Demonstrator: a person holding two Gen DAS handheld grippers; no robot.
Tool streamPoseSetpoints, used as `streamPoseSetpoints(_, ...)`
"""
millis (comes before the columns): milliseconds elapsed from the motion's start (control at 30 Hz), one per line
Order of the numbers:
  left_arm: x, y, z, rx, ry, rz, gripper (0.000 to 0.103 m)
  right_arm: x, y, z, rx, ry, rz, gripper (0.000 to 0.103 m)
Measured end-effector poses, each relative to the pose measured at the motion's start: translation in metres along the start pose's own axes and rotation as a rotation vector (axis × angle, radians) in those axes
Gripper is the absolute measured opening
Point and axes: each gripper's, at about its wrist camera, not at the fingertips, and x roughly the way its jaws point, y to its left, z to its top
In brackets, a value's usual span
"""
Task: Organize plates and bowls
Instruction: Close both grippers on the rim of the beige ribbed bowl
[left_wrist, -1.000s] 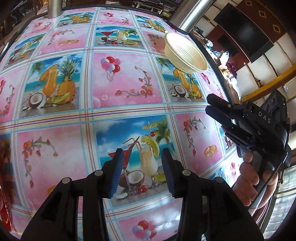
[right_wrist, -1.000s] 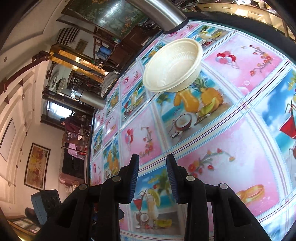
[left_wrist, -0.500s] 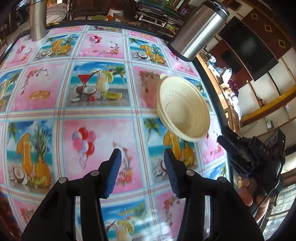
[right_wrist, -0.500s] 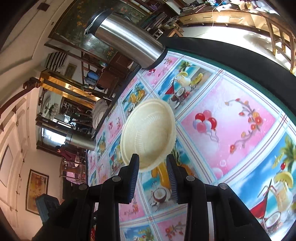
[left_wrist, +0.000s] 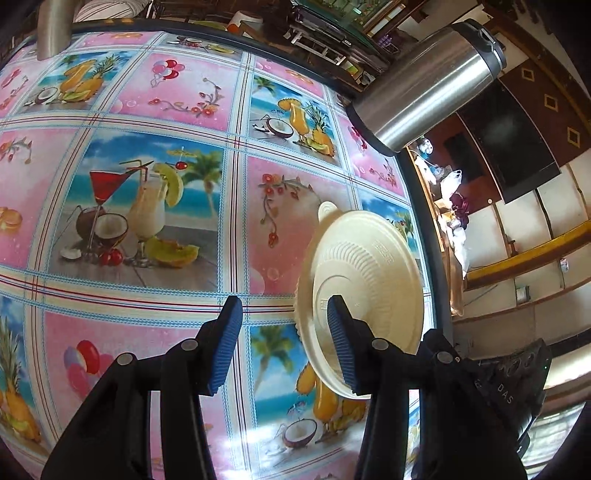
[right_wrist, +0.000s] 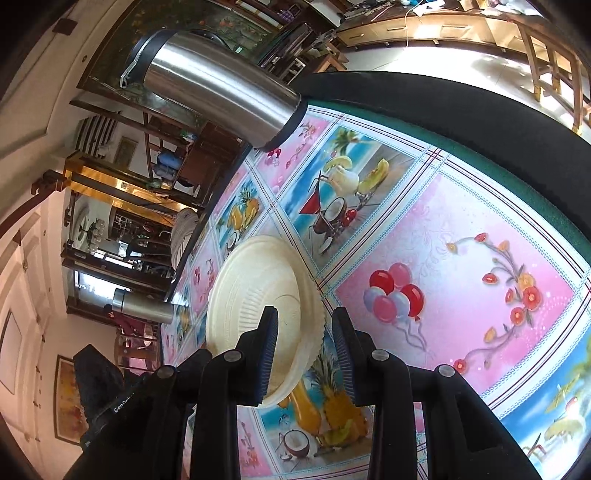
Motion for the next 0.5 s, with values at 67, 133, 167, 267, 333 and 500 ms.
streamPoseSetpoints(67, 0.0024, 0.0013, -0.0005, -0.01, -0.002, -0.016, 0.046, 0.0022, -0.001, -0.0004, 0.003, 0.004, -0.001, 0.034)
streamPoseSetpoints(133, 0.0016, -0.0003, -0.0013, -0.006, 0.007, -0.049, 0.046, 0.0016, -0.0006, -0.0023, -0.001, -0.002, -0.007, 0.034)
streamPoseSetpoints(167, 0.0006, -0.0016, -0.0016, -0.002, 0.005, -0.064, 0.046, 0.0023, -0.0004, -0.0025, -0.003, -0.003, -0.01, 0.034)
streamPoseSetpoints(267, -0.0023, -0.0054, -0.0021, 0.013, -0.009, -0.078, 0.046, 0.0039, -0.0002, -0.0046, -0.004, -0.004, -0.013, 0.034)
streamPoseSetpoints(333, -0.0015, -0.0072, -0.0022, 0.02, -0.009, -0.088, 0.046, 0.0062, -0.0002, -0.0059, -0.006, -0.001, -0.019, 0.034)
streamPoseSetpoints(500, 0.0006, -0.0085, -0.0002, 0.019, -0.009, -0.098, 0.046, 0.0111, -0.0011, -0.007, -0.006, 0.0, -0.028, 0.034)
